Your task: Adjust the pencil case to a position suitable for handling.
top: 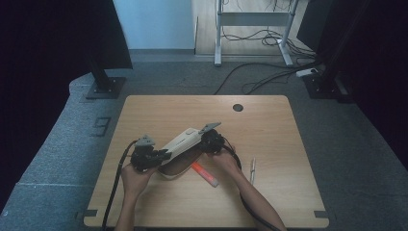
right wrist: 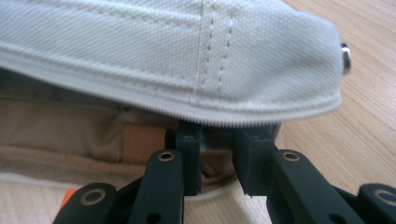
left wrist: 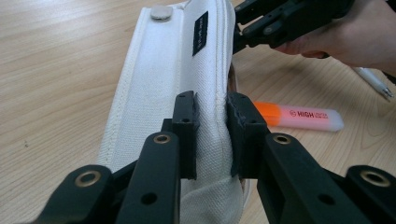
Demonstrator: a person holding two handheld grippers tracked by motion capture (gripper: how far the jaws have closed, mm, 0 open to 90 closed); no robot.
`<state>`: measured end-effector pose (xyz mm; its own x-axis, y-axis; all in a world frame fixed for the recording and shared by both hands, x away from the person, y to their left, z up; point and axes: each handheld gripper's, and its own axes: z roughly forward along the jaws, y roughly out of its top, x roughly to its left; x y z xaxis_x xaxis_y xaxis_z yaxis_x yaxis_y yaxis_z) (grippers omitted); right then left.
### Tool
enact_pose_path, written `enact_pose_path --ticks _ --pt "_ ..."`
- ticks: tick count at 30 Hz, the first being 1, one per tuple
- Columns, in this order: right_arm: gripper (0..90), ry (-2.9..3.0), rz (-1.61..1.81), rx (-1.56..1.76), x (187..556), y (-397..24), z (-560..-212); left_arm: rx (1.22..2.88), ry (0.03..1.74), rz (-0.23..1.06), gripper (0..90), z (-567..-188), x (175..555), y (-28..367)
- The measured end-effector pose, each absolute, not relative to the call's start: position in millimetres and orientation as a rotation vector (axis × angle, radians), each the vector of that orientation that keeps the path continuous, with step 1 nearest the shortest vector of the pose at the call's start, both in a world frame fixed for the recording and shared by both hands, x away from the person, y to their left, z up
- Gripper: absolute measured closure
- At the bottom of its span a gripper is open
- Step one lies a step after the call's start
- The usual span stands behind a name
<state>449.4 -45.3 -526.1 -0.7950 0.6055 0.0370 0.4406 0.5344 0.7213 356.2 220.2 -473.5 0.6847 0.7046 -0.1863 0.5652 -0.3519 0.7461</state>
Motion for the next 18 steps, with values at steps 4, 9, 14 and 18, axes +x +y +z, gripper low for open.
enact_pose_path --ticks 4,9,14,18 --pt "71.6 2.550 1.110 0.892 452.5 -42.1 -528.1 2.053 0.973 0.204 74.7 -473.7 356.4 220.1" --pt "71.5 2.541 1.108 0.893 454.8 -40.5 -529.8 2.054 0.969 0.200 74.7 -474.0 356.4 219.7" --pt "71.2 2.532 1.121 0.903 457.4 -39.3 -531.5 2.057 0.959 0.194 74.6 -474.7 356.5 218.2" --pt "70.9 2.534 1.120 0.909 459.0 -37.9 -536.4 2.061 0.957 0.197 74.6 -475.0 356.3 217.3"
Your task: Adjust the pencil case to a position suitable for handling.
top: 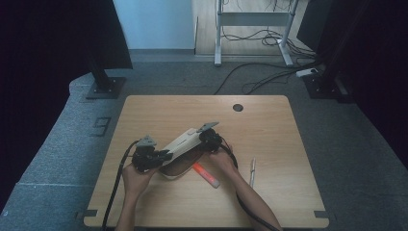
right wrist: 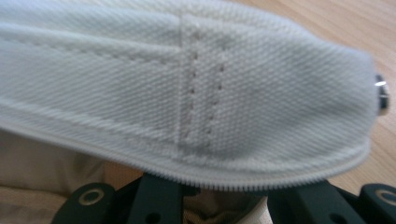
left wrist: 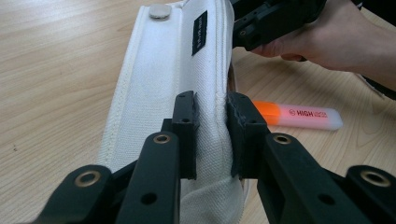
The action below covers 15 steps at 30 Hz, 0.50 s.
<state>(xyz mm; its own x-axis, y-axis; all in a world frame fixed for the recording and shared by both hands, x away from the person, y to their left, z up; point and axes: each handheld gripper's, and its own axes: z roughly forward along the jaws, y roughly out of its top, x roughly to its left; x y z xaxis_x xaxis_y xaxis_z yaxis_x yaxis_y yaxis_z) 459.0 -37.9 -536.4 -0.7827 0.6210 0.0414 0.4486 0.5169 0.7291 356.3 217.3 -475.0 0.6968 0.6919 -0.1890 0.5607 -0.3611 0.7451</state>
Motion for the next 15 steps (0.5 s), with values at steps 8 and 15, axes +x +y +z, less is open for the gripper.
enact_pose_path --ticks 8,15 --pt "54.8 2.532 1.122 0.907 459.8 -40.6 -533.7 2.063 0.959 0.204 74.7 -475.7 356.7 217.6" --pt "42.9 2.518 1.113 0.922 453.4 -47.7 -525.8 2.060 0.959 0.210 74.7 -476.9 356.7 218.0"
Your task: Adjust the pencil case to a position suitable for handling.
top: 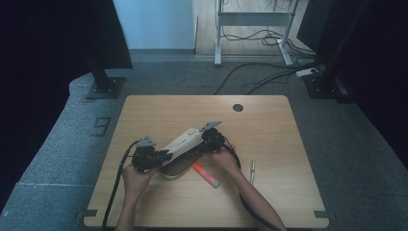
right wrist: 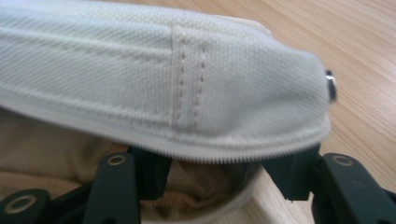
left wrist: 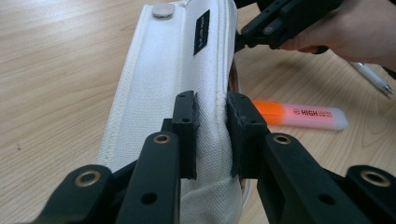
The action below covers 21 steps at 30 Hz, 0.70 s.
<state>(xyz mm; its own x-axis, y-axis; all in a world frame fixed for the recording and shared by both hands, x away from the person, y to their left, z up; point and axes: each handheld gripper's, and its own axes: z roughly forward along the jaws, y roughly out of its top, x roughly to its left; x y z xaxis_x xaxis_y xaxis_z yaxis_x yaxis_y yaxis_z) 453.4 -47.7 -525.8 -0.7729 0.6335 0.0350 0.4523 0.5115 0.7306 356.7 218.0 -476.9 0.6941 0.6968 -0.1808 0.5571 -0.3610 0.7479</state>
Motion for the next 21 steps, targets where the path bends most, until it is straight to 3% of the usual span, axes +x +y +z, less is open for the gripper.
enact_pose_path --ticks 21 --pt "37.1 2.492 1.116 0.898 434.5 -81.7 -503.2 2.043 0.967 0.222 74.5 -479.4 357.1 221.5"
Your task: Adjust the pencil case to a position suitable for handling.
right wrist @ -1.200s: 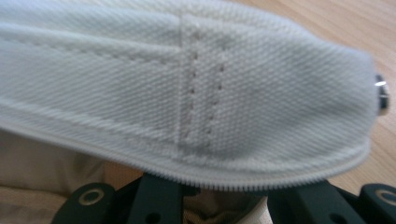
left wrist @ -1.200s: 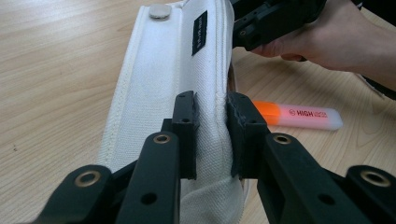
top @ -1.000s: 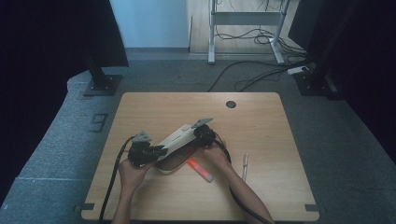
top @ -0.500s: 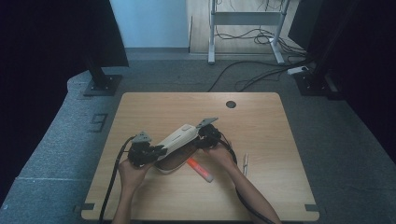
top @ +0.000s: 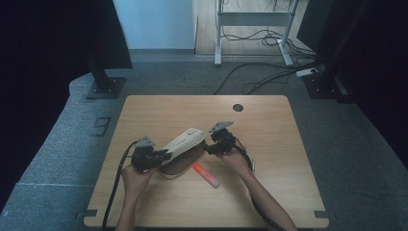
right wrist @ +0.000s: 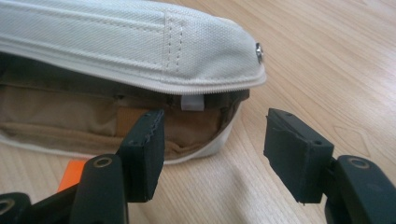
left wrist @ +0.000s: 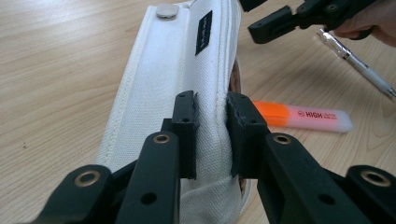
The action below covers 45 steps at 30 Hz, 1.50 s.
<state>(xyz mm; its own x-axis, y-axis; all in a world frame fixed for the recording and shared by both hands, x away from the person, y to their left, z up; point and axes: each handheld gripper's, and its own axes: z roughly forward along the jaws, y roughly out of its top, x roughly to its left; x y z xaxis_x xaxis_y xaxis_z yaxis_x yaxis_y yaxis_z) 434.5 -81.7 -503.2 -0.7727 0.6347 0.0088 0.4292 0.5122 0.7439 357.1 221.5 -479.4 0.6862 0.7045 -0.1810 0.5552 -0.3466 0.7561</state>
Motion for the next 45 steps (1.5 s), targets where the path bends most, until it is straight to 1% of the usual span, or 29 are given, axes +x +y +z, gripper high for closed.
enact_pose_path --ticks 7,23,35,41,45 --pt "36.8 2.484 1.117 0.892 427.7 -95.9 -497.8 2.042 0.973 0.228 74.5 -479.2 356.6 223.6" --pt "35.9 2.439 1.102 0.957 412.7 -144.3 -494.9 2.042 0.976 0.229 74.4 -478.8 356.3 224.4" --pt "35.9 2.407 1.068 1.008 392.2 -179.1 -500.3 2.042 0.976 0.225 74.2 -478.8 356.4 224.3" --pt "35.7 2.393 1.061 1.017 384.0 -187.1 -502.2 2.044 0.976 0.223 74.2 -478.7 356.1 224.2" --pt "33.9 2.376 1.061 1.045 378.0 -193.9 -504.5 2.044 0.975 0.223 74.2 -478.4 356.2 224.8"
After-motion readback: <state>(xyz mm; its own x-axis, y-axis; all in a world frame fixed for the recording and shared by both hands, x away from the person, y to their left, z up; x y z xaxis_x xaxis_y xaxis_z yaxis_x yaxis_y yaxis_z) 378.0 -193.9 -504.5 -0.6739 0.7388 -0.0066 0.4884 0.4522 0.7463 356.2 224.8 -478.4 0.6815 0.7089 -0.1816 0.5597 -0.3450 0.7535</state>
